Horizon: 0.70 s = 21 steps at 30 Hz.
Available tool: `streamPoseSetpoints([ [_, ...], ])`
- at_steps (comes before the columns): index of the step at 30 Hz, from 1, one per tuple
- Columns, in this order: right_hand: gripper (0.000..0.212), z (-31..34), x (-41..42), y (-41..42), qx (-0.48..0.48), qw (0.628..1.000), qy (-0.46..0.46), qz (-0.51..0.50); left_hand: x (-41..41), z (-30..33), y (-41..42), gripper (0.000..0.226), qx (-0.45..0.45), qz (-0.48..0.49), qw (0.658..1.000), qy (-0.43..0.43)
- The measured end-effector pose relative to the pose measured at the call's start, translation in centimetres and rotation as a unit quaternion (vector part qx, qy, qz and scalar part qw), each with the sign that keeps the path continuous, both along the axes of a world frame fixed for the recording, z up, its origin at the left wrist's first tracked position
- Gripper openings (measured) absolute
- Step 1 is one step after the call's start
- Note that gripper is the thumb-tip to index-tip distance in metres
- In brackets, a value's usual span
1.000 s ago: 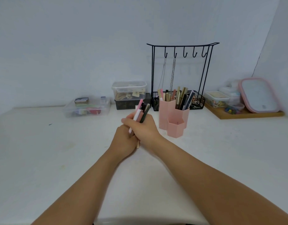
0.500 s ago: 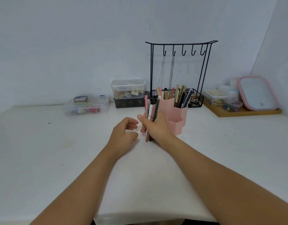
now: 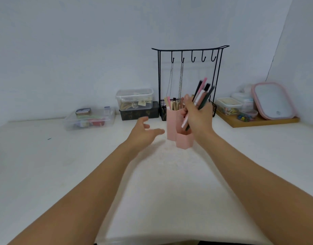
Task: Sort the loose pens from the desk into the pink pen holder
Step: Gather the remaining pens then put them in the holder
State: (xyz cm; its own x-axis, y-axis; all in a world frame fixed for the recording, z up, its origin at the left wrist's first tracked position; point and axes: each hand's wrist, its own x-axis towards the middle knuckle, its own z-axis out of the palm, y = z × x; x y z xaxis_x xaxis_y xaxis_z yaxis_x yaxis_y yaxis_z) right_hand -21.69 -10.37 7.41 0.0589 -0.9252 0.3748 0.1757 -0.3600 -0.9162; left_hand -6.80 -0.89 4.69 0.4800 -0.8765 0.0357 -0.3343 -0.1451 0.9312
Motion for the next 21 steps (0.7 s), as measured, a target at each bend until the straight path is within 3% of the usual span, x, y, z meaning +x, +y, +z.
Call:
streamPoseSetpoints([
  [4, 0.022, -2.4, 0.7, -0.3, -0.032, 0.998, 0.051, 0.005, -2.0, 0.7, -3.8, 0.095, -0.068, -0.035, 0.997, 0.009],
  [8, 0.004, -2.7, 1.0, -0.9, -0.041, 0.996, 0.084, 0.006, -3.6, 0.4, -5.6, 0.076, -0.108, -0.077, 0.990, 0.052],
  [13, 0.023, -2.5, 0.9, -1.1, -0.016, 0.995, 0.099, 0.016, -3.9, -1.4, -5.8, 0.054, -0.145, -0.052, 0.987, 0.047],
  [17, 0.018, -2.7, 1.3, -0.3, -0.030, 0.996, 0.084, 0.023, -3.0, -2.1, -5.5, 0.056, -0.150, -0.017, 0.988, 0.023],
  [21, 0.046, -3.0, 1.3, 0.4, -0.088, 0.995, 0.056, -0.008, -2.1, -2.3, -4.8, 0.064, -0.155, -0.008, 0.988, 0.012],
])
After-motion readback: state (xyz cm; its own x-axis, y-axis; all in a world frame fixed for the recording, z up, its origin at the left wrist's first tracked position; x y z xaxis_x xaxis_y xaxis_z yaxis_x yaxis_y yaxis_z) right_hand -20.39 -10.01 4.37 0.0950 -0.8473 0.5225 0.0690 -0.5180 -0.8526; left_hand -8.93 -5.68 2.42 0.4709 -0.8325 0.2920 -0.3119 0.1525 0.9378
